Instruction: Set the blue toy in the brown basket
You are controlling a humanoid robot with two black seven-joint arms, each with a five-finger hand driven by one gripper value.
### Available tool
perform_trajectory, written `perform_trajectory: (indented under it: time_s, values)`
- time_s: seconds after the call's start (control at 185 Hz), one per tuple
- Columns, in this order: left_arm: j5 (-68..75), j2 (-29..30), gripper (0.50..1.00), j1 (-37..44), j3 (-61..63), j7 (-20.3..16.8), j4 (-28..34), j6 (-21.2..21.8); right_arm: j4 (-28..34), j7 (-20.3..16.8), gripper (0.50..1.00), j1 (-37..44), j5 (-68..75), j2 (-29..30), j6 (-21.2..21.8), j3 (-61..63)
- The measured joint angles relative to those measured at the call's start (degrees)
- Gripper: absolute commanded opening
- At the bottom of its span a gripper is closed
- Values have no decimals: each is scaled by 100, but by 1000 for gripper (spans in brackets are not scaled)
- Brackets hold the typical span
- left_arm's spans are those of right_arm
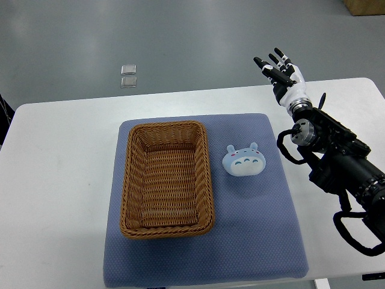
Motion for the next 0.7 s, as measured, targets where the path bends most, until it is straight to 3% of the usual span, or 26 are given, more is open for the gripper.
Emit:
perform_trajectory:
  time_s: [0.701]
  values:
    - [8, 0, 1000, -13, 60, 20, 5, 0, 0, 0, 905, 1, 0, 0, 2, -7]
